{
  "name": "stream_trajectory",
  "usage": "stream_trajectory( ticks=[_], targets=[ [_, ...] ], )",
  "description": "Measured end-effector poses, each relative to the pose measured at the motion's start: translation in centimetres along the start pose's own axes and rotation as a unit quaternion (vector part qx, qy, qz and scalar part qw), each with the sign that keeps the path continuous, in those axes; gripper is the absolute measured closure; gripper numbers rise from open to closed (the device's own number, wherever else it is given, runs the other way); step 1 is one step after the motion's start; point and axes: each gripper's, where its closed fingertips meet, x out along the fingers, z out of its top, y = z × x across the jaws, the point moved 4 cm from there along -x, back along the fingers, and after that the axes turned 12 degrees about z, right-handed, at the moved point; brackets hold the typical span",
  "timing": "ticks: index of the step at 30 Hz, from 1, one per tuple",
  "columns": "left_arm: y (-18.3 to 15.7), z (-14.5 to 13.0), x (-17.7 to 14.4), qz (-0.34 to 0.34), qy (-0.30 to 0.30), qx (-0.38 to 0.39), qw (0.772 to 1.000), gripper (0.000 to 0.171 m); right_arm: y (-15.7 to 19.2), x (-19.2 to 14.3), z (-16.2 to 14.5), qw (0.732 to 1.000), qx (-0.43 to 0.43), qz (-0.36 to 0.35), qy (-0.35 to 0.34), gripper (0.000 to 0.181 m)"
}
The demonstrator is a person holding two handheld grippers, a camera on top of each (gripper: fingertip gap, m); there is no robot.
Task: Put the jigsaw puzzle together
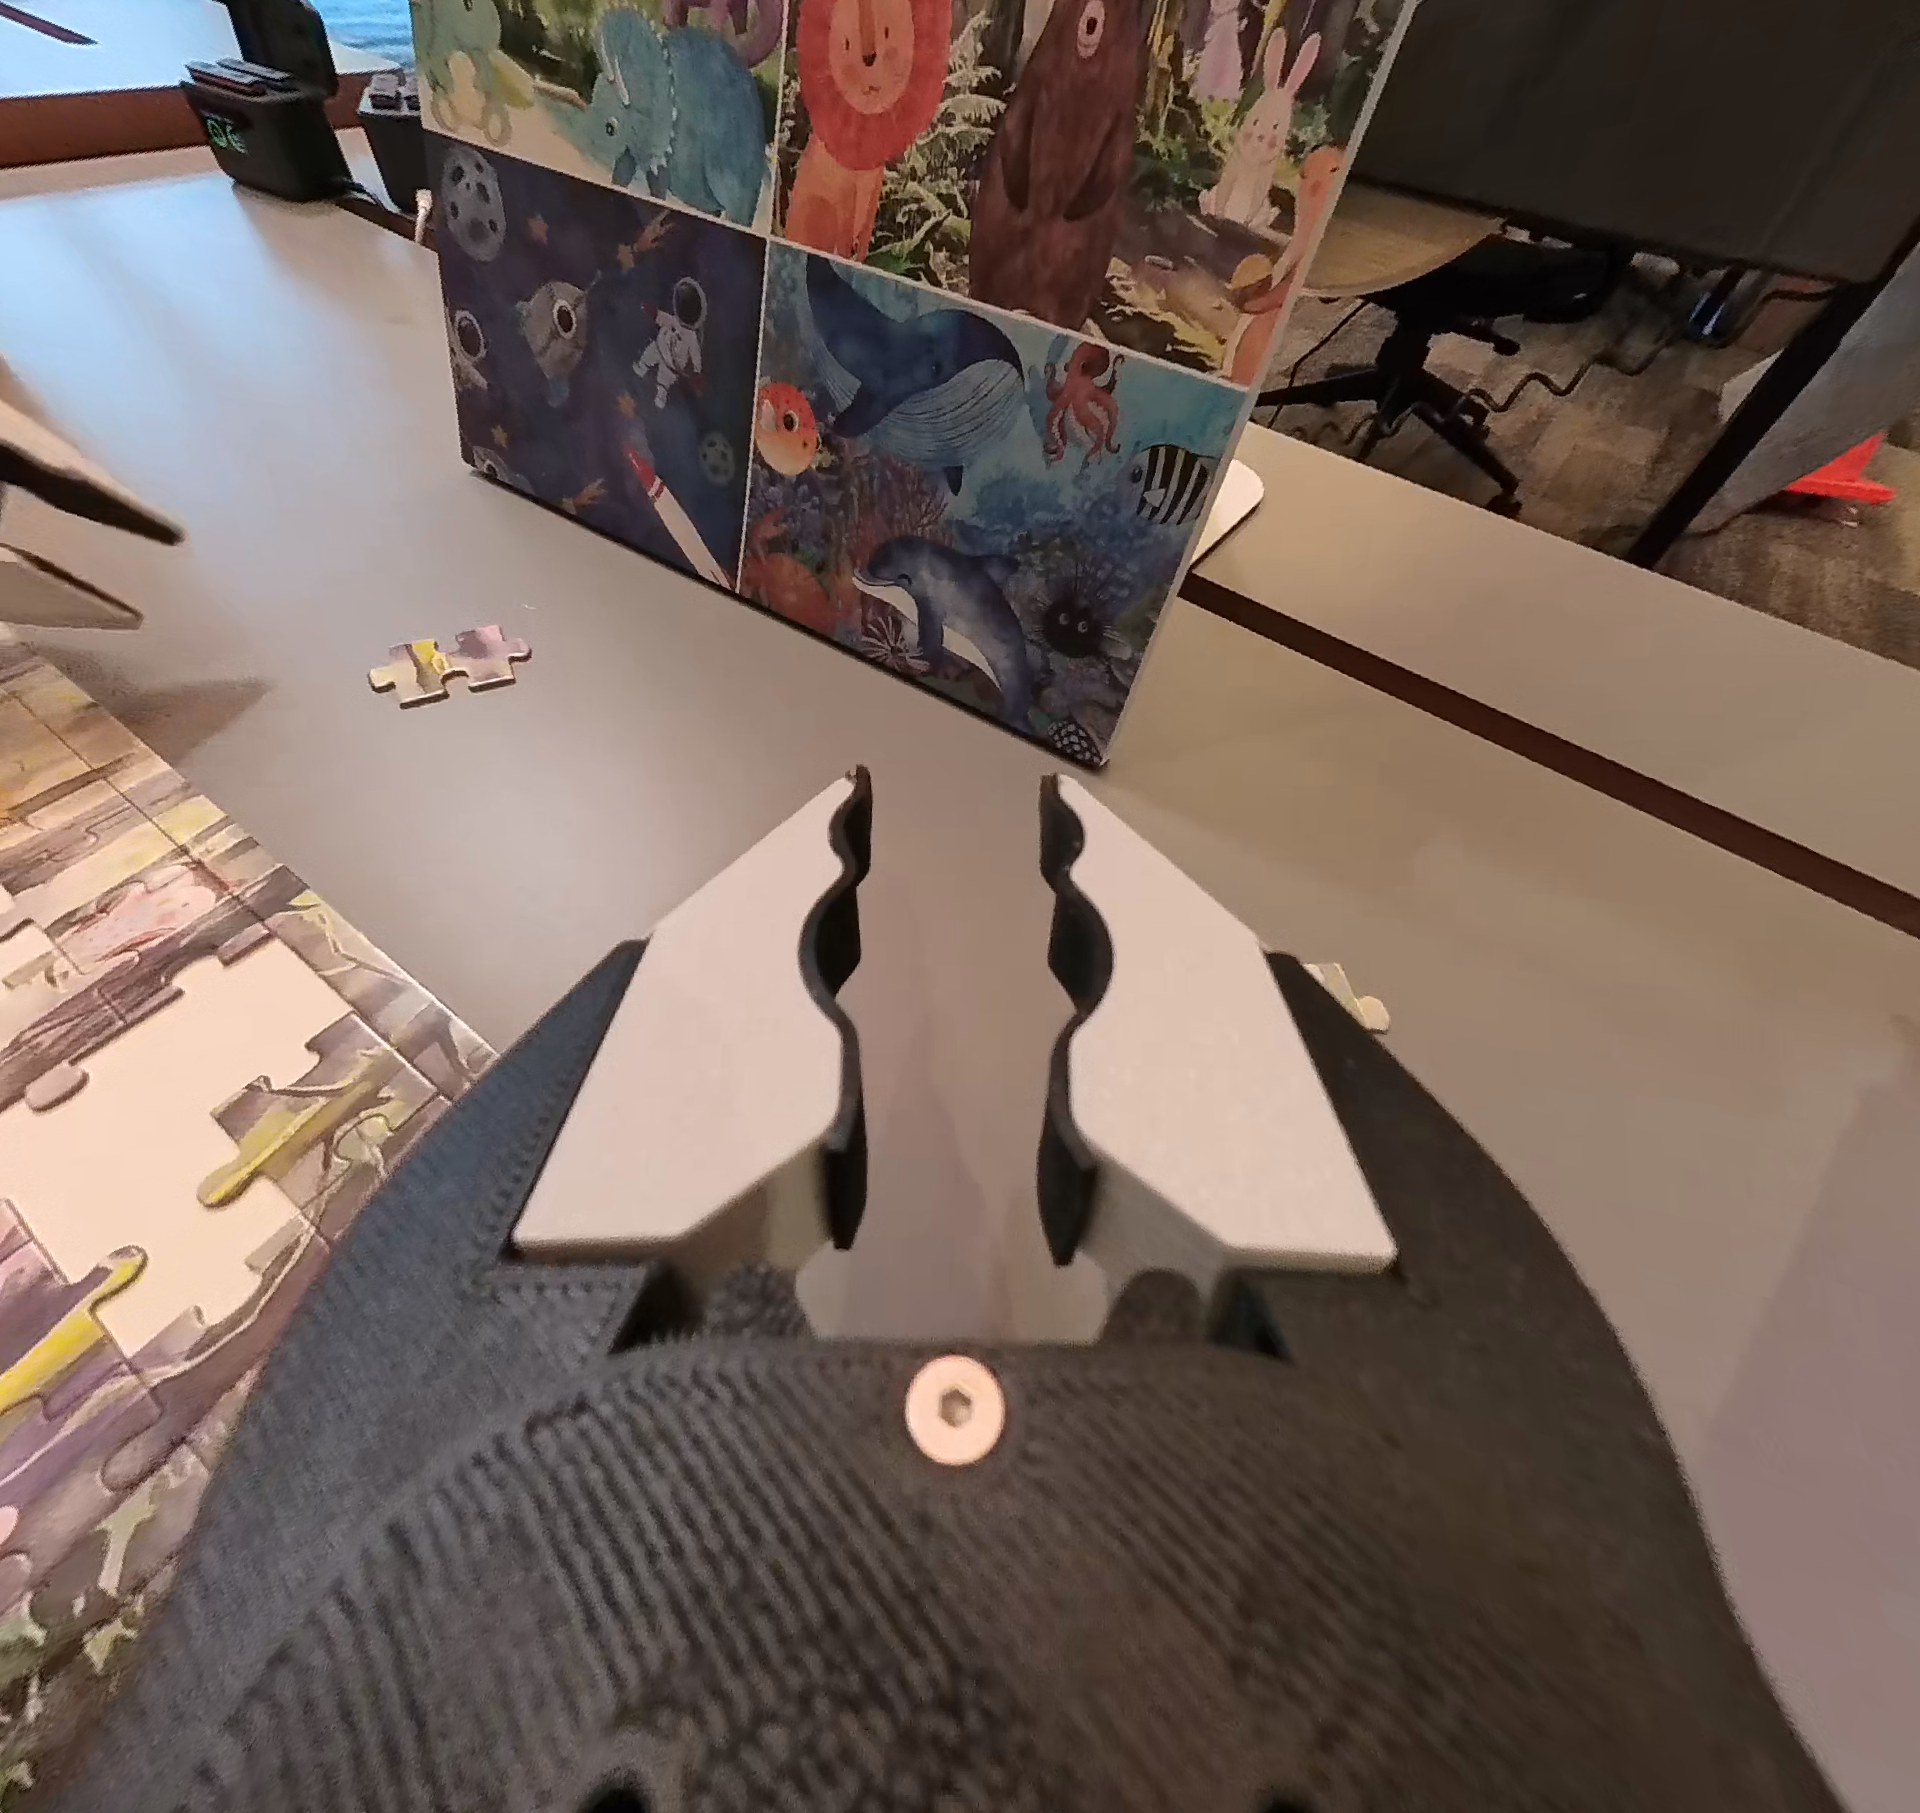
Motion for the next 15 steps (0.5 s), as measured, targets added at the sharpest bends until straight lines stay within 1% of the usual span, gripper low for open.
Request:
stream_trajectory(
  ticks=[3,9,15],
  targets=[
    [-0.1,0.8,1.5,-0.026,0.0,0.003,1.0,0.148,0.1,0.1,-0.1,1.0,-0.003,0.0,0.003,0.15],
    [0.1,1.8,5.0,-0.085,0.038,-0.015,0.996,0.149,-0.3,-0.2,-0.1,1.0,0.0,-0.006,-0.002,0.151],
    [-0.2,2.5,5.9,-0.131,0.057,-0.049,0.989,0.148,-0.3,-0.4,0.1,1.0,0.004,0.0,-0.018,0.153]
  ],
)
